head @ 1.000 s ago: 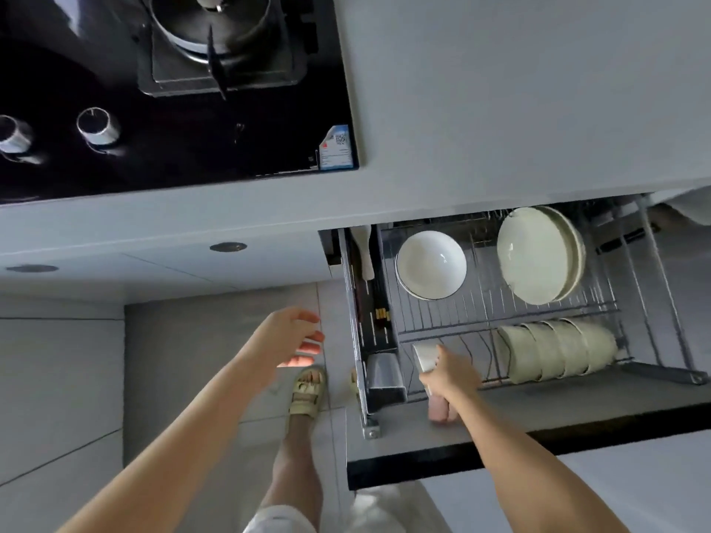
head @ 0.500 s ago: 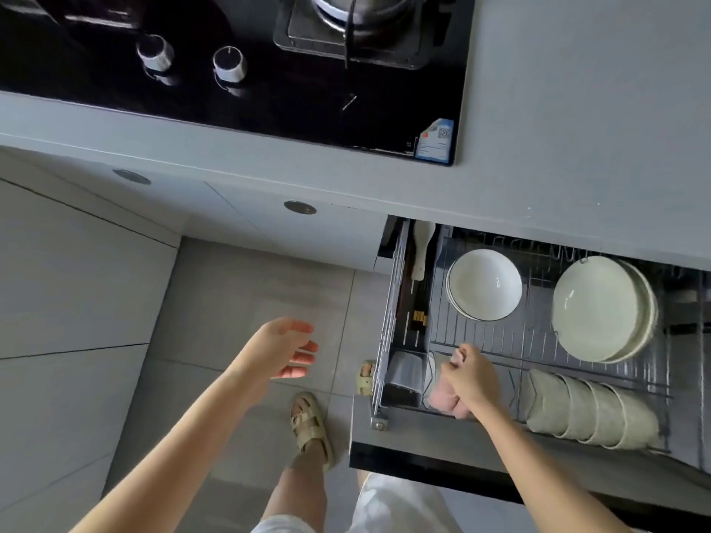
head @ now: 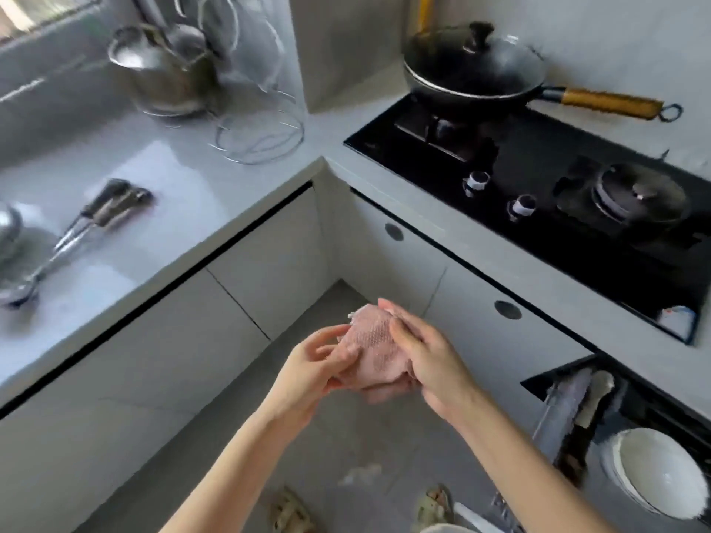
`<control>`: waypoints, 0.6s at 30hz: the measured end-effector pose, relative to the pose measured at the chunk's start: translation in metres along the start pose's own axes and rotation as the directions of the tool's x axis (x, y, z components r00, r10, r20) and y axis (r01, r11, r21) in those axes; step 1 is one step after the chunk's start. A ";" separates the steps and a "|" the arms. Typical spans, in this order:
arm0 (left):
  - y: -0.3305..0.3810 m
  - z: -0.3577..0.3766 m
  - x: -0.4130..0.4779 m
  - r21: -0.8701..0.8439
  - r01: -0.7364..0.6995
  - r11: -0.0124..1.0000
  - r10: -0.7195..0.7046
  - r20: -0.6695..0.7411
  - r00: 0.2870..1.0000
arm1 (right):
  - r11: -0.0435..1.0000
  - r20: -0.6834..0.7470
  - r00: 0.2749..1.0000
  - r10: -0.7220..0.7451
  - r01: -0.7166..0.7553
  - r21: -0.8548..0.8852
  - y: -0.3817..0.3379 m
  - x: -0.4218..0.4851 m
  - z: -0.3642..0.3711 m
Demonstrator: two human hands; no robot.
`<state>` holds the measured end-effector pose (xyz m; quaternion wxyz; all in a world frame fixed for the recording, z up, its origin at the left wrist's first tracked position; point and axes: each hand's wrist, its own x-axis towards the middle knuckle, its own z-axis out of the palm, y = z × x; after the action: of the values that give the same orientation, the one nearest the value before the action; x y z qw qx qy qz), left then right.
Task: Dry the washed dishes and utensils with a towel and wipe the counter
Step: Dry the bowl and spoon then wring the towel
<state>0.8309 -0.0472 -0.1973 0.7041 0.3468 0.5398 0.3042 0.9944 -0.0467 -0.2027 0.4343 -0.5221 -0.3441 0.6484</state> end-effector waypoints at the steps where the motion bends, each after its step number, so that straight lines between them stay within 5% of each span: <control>1: 0.008 -0.029 -0.012 -0.007 -0.054 0.999 0.053 -0.094 0.994 | 0.997 0.038 0.999 -0.027 0.030 -0.066 0.000 0.008 0.033; 8: 0.048 -0.230 -0.090 0.201 -0.323 0.925 0.380 -0.473 0.795 | 0.863 0.464 0.886 0.015 0.223 -0.453 -0.011 0.051 0.245; 14: 0.067 -0.343 -0.135 0.113 -0.364 0.924 0.347 -0.647 0.680 | 0.642 0.656 0.753 0.045 0.481 -0.596 -0.010 0.081 0.385; 18: 0.084 -0.395 -0.137 0.001 -0.400 0.917 0.297 -0.671 0.679 | 0.802 0.726 0.687 0.014 0.426 -0.418 -0.009 0.108 0.445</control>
<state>0.4109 -0.0458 -0.1233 0.4204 0.2614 0.6526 0.5737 0.5532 0.0597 -0.1389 0.1729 -0.2959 -0.7143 0.6102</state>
